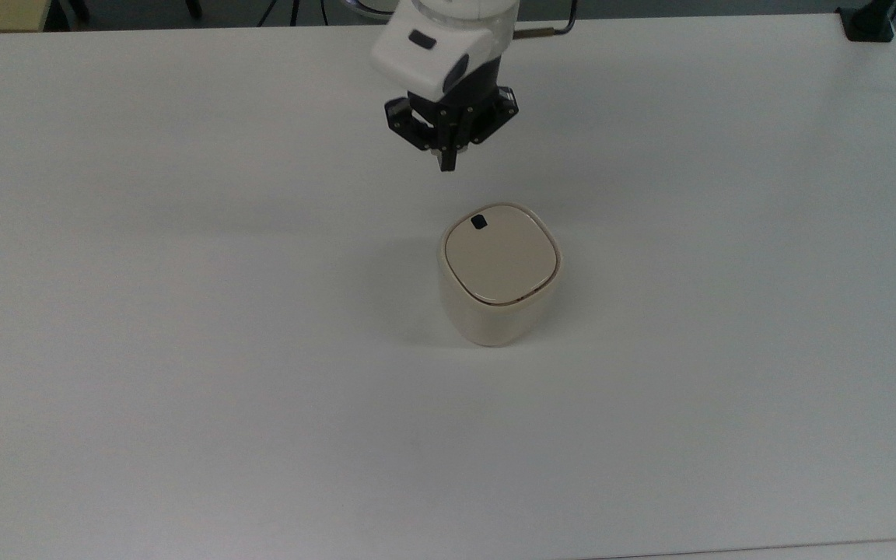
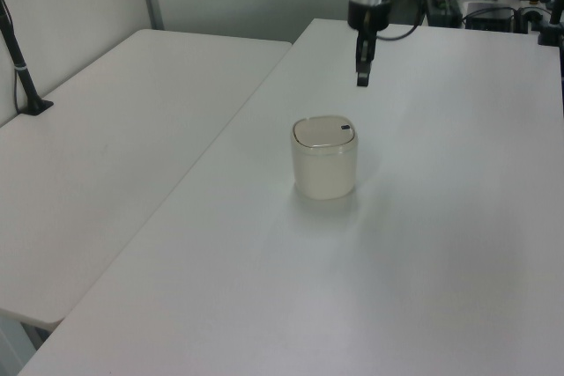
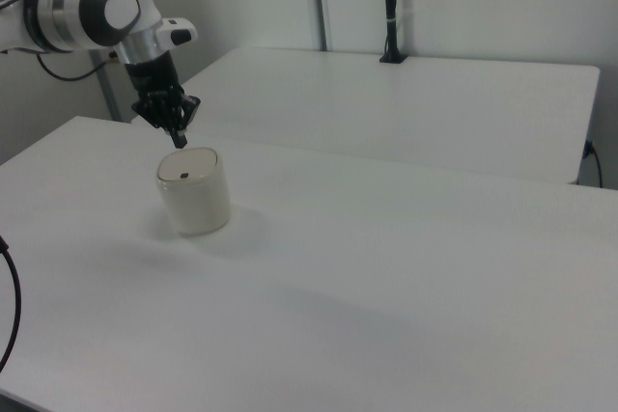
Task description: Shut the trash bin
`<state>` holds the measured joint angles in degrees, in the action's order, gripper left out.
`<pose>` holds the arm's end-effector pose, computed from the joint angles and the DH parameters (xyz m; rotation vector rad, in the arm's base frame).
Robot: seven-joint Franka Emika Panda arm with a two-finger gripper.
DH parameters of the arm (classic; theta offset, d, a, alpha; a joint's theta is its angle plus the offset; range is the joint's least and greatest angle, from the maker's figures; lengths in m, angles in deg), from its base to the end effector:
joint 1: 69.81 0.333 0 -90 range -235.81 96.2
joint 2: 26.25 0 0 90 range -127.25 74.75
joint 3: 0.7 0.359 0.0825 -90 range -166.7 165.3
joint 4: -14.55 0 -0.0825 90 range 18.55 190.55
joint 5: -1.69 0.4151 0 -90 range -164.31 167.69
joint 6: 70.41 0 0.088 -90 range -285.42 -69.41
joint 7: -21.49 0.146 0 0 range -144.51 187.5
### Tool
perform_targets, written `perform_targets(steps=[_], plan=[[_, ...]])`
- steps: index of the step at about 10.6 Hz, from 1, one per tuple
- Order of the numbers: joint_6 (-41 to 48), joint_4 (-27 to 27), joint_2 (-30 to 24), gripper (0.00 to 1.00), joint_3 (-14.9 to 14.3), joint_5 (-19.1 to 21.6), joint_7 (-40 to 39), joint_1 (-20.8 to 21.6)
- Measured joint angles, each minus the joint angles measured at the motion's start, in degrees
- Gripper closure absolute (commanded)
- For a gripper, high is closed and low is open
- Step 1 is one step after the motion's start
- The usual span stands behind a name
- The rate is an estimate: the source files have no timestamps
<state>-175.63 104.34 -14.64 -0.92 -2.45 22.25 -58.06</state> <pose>0.6619 0.1266 0.5274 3.0598 0.3143 0.1137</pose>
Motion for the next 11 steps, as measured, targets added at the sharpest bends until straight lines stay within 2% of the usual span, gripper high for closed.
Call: perform_targets(steps=[2,5,6,8,9,10,11], plan=[[2.60,0.06,-2.81,0.98,-0.04,-0.32,4.46,-1.73],[8.71,0.60,-7.84,0.97,-0.13,-0.39,5.40,-6.26],[9.23,1.64,-9.44,0.92,-0.14,-0.38,5.39,-7.51],[9.23,3.66,-11.47,0.55,-0.14,-0.38,5.40,-8.29],[9.23,3.98,-11.83,0.07,-0.14,-0.37,5.40,-8.62],[9.23,4.07,-11.94,0.00,-0.15,-0.37,5.32,-8.81],[9.23,4.12,-11.95,0.00,-0.14,-0.37,5.32,-8.81]])
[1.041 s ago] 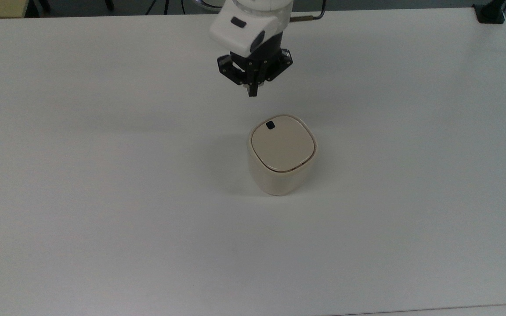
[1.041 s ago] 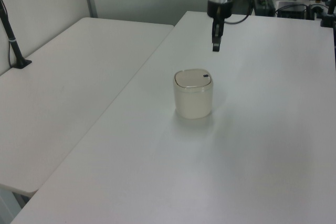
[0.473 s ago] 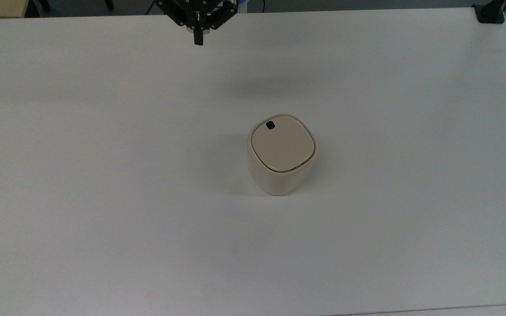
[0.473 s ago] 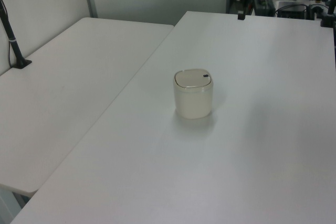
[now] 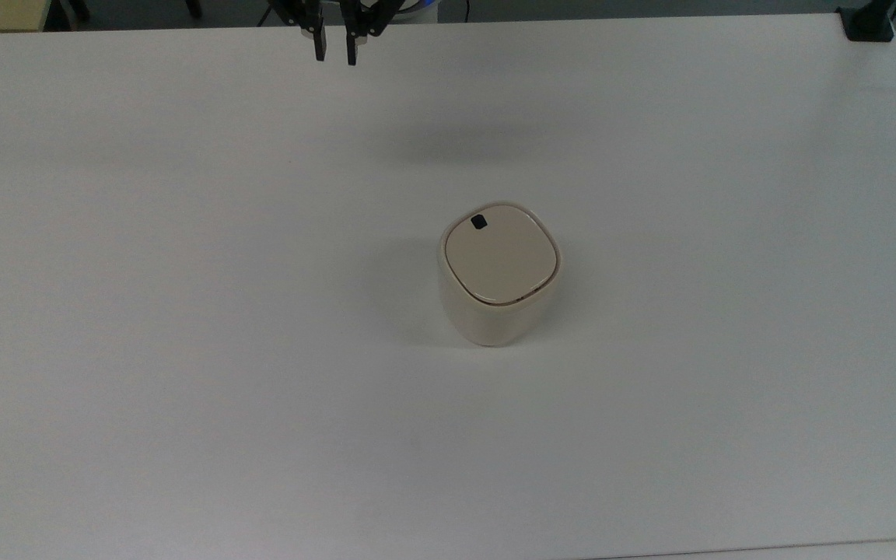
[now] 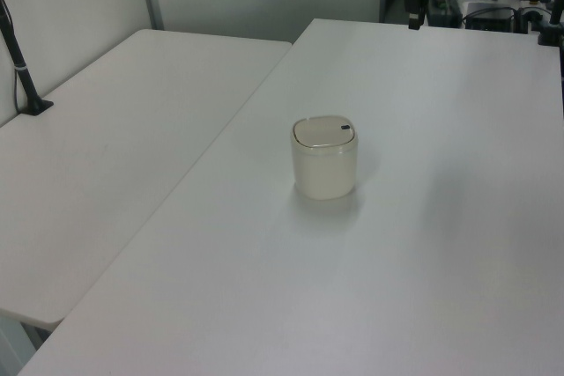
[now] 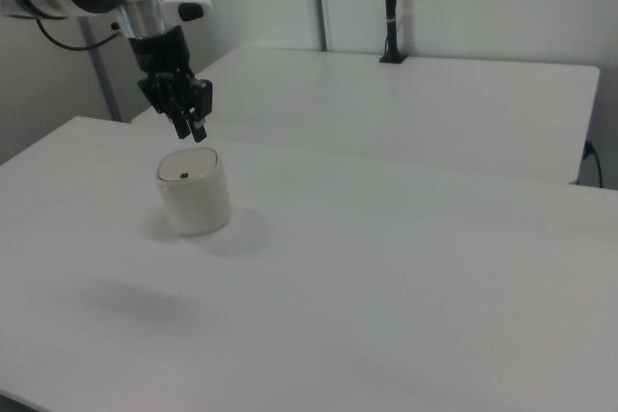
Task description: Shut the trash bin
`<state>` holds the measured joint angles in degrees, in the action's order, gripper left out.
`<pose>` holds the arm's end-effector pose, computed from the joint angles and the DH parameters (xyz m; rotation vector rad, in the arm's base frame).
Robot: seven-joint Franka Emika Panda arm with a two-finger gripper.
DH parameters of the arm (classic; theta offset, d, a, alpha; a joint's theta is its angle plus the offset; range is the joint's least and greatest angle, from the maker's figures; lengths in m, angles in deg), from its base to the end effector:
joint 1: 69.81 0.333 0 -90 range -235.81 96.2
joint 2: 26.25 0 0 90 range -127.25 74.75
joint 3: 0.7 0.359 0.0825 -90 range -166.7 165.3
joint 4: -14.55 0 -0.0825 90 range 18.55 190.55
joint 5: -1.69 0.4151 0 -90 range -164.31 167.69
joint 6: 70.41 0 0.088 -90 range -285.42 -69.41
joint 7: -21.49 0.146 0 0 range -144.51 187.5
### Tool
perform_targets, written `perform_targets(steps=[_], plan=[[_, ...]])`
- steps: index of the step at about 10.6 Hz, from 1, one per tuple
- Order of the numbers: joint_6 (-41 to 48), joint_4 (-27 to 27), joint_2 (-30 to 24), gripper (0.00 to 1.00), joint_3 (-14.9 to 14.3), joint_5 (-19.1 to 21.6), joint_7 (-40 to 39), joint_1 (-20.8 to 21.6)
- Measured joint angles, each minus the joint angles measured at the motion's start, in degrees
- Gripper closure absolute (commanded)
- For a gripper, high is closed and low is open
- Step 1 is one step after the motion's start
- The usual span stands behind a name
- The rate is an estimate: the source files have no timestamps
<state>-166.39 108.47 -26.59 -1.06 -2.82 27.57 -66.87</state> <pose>0.5938 0.0160 0.6071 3.0646 -0.0836 0.0731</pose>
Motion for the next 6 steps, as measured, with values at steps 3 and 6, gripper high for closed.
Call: perform_targets(steps=[3,6], plan=[[0.00,0.07,0.00,0.00,0.03,0.00,-0.05,0.01],[0.00,0.35,0.00,0.00,0.27,-0.01,-0.09,0.09]])
